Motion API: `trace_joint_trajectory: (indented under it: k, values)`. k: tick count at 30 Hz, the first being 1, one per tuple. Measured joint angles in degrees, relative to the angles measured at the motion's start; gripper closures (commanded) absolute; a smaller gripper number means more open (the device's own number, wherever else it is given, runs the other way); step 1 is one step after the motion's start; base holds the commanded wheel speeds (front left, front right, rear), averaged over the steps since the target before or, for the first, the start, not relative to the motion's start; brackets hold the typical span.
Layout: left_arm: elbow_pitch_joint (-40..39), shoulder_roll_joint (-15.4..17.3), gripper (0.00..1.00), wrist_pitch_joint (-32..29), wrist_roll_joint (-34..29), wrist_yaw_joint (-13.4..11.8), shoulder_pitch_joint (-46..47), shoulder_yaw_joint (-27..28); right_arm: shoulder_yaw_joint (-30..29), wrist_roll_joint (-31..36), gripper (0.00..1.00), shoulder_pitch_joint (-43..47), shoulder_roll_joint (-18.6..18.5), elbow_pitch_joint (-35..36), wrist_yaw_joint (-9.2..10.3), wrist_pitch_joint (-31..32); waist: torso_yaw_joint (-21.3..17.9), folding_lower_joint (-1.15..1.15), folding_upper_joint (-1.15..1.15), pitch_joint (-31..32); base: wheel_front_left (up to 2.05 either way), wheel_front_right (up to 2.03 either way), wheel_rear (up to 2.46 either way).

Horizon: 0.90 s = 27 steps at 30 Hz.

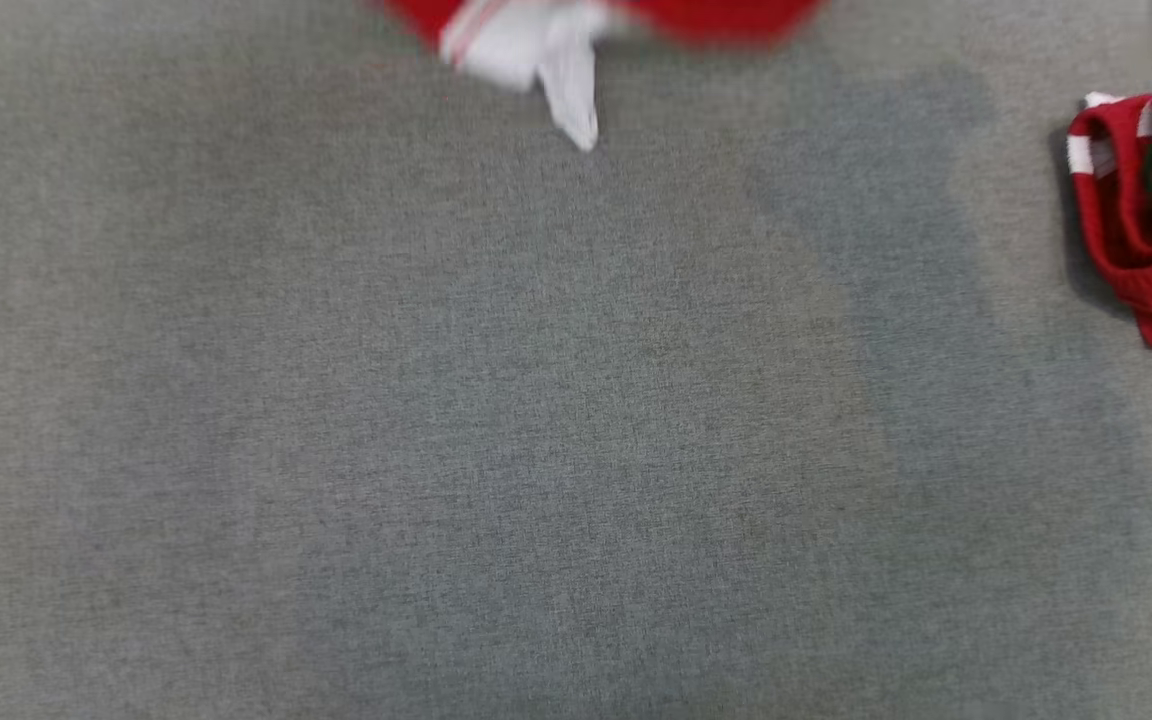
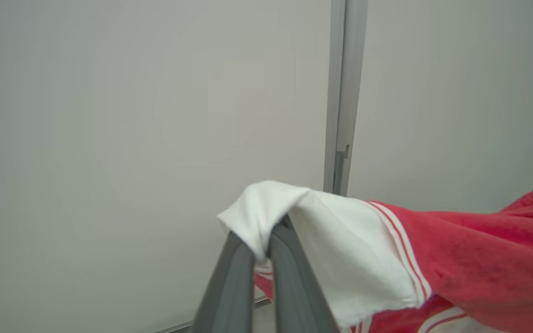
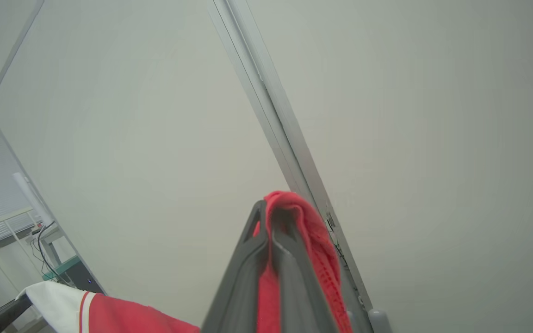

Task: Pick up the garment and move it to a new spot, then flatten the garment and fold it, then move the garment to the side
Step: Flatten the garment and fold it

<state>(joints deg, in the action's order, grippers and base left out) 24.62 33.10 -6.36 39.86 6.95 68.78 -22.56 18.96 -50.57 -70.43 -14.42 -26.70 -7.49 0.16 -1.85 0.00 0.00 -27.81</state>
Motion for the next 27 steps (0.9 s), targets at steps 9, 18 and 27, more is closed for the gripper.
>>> trace_joint_trajectory:
  k: [9, 18, 27]
  values:
    - [12.82, -1.55, 1.0, 2.55, 3.15, 0.47, 21.51, -7.22, 1.47, -5.45, 1.0, -19.76, -2.8, -10.99, 0.0, -7.26, -0.11, 0.0, 0.0, -4.01, 0.0, 0.0, 0.0]
    - [14.72, -1.88, 1.0, 3.6, 13.29, 0.47, 16.58, -15.37, 9.36, -10.22, 1.0, -13.73, -2.74, -14.08, 0.0, -7.22, -0.14, 0.0, 0.0, -2.35, 0.0, 0.0, 0.0]
    - [9.93, 2.99, 1.0, 1.41, 21.39, 0.47, -0.18, -24.15, 16.86, -16.38, 1.0, 3.75, -4.72, -13.95, 0.0, -5.89, 0.17, 0.0, 0.0, 3.69, 0.0, 0.0, 0.0]
